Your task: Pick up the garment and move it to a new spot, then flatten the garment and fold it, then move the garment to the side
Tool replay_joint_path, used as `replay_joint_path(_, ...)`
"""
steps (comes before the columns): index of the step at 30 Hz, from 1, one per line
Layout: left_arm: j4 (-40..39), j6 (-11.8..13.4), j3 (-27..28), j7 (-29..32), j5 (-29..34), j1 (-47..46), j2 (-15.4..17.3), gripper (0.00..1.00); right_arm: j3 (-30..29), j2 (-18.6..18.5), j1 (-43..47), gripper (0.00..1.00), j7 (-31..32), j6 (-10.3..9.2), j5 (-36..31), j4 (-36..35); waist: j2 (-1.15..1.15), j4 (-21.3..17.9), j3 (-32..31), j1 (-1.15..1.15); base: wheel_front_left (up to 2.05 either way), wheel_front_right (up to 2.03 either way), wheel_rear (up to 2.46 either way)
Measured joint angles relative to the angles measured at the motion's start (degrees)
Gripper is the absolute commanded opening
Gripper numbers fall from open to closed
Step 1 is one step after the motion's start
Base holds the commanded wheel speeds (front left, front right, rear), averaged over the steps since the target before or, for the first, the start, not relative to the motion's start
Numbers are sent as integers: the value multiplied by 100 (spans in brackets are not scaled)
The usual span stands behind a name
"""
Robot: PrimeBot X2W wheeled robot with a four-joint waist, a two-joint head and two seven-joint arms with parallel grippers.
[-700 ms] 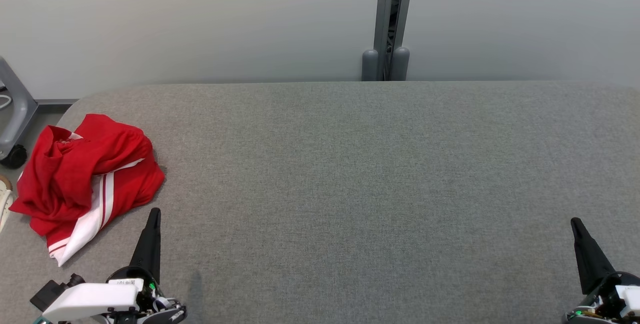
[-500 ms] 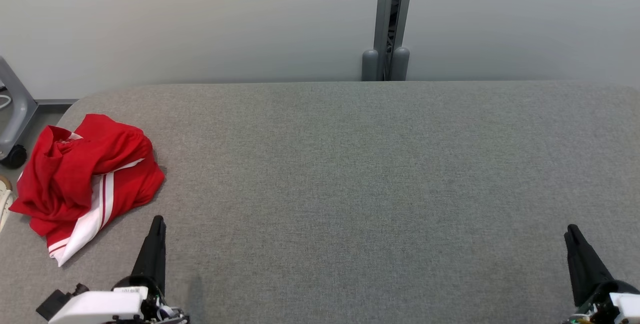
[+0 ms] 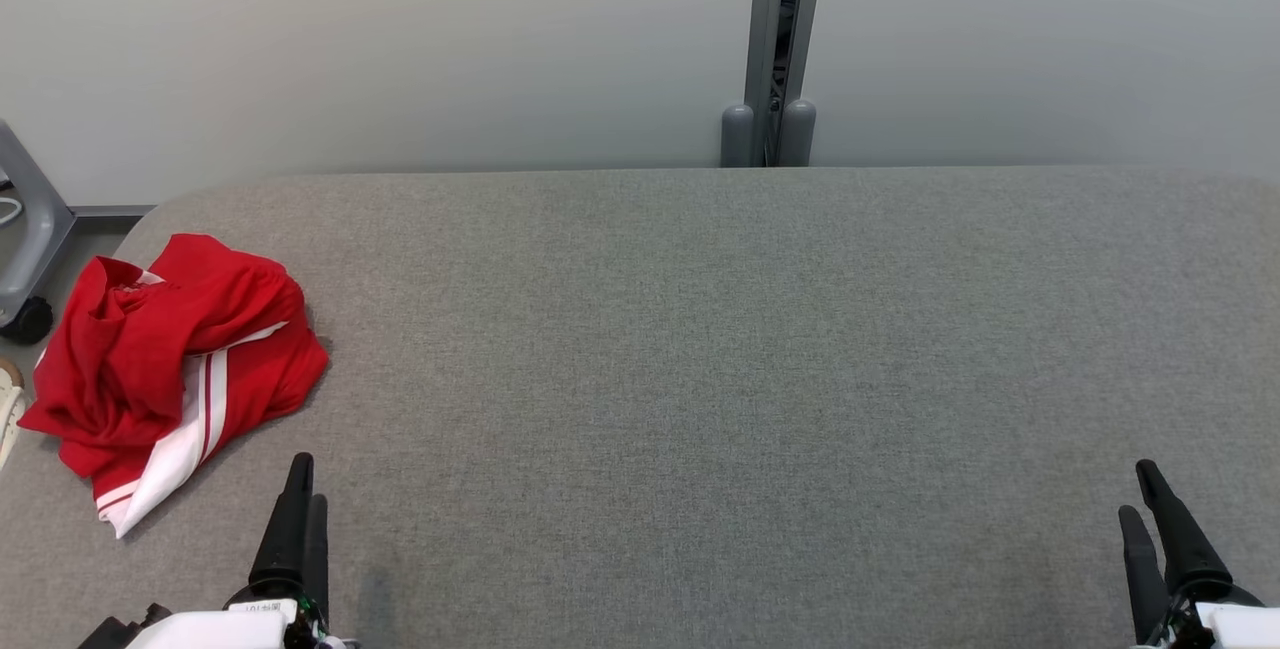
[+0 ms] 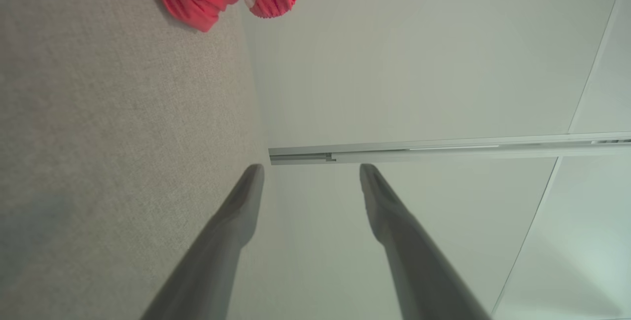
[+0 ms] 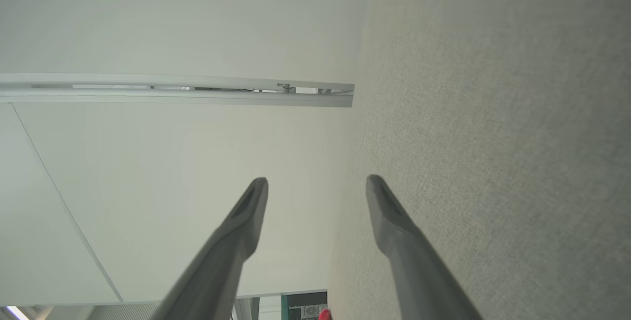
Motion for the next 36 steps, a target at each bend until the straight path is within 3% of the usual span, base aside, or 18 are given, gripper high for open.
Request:
replay_joint_path(16, -214, -1, 397, -355, 786, -62, 16, 100, -115, -24, -179, 100, -432, 0, -1436, -250, 0, -23, -52, 0, 0, 0, 0)
replay_joint_path(28, -563, -5, 644, -575, 1510, -168, 31, 100, -15, -45, -288, 100, -716, 0, -3209, -757, 0, -51, -90, 0, 0, 0, 0)
replay_joint_path(36, -928, -7, 553, -710, 2380, -170, 35, 100, 92, -57, -357, 100, -886, 0, -4098, -982, 0, -70, -109, 0, 0, 0, 0)
